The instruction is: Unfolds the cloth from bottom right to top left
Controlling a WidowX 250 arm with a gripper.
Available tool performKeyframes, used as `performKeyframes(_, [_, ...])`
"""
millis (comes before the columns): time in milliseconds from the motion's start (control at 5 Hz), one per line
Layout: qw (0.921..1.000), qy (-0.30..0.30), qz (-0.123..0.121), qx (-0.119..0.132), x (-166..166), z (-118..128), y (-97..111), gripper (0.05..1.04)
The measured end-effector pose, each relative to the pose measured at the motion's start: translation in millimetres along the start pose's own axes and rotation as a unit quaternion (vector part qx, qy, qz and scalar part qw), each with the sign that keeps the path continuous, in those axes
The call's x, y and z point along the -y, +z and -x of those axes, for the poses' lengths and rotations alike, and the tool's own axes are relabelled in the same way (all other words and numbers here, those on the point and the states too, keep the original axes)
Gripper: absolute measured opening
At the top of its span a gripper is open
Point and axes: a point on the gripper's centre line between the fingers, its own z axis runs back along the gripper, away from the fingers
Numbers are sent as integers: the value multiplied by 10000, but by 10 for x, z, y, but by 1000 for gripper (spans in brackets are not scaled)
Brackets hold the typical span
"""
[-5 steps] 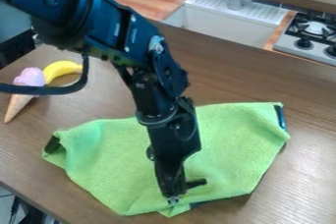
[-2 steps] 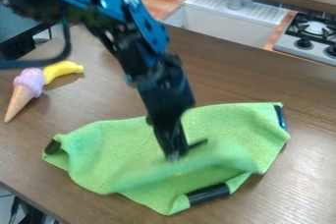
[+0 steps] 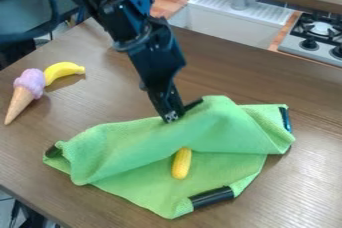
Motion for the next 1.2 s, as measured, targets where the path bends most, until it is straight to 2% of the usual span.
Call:
performKeyframes(200, [9988, 448, -171, -66, -426, -35, 2, 49])
performKeyframes(400, [9917, 1164, -518, -196, -1093, 3, -84, 49])
performKeyframes(600, [9804, 1704, -880, -447, -1730, 103, -306, 49])
performKeyframes(800, [9757, 1849, -1029, -573, -2168, 17, -495, 49])
performKeyframes(1000, [9772, 1736, -1154, -411, -2277, -108, -415, 49])
performKeyframes(1200, [9800, 1500, -1260, -337, -2306, -154, -419, 69])
